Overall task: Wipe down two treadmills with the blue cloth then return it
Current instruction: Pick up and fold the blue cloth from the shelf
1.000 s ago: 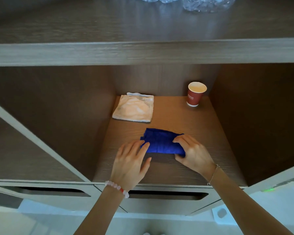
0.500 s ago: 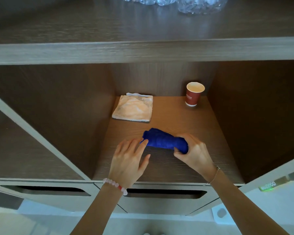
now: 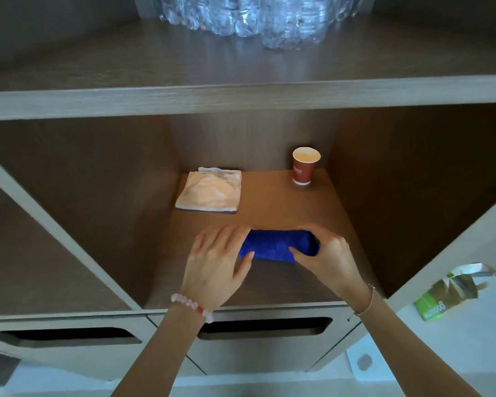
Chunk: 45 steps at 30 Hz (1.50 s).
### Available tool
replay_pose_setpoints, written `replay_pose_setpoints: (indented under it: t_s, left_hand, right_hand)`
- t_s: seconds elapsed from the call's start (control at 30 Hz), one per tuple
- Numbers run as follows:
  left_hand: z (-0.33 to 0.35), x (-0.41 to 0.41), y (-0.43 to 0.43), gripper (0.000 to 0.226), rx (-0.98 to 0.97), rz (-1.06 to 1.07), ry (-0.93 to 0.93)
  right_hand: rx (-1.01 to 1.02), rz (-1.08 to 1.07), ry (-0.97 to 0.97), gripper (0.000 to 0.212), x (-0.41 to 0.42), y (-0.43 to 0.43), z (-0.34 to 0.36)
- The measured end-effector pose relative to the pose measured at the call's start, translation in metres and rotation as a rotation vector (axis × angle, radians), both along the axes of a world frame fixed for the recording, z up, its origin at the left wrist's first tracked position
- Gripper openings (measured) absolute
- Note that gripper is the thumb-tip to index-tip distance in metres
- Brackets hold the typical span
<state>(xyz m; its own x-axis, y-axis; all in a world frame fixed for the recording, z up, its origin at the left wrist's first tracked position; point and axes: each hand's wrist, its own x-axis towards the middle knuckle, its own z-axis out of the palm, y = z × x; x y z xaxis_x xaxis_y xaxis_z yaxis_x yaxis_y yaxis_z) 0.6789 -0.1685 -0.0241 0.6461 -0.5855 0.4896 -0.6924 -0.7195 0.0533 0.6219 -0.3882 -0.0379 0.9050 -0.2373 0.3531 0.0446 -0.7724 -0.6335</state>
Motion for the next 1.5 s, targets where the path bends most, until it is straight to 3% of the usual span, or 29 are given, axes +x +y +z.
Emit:
replay_pose_setpoints:
  t_s: [0.63,1.2,1.5]
  left_hand:
    - [0.017,-0.039,-0.033,0.041,0.003,-0.091,-0.025]
    - [0.019,-0.086,0.032,0.040,-0.078,-0.366,-0.018]
    - [0.013,-0.143,0.026,0.040,-0.079,-0.686,0.036]
  right_hand:
    - [0.043,-0.076,0.016,0.029,-0.068,-0.010,0.030]
    - [0.026,-0.456,0.068,0.024,-0.163,0.080,0.035]
    - [0.070,-0.725,0.125,0.031,-0.259,0.132,0.036]
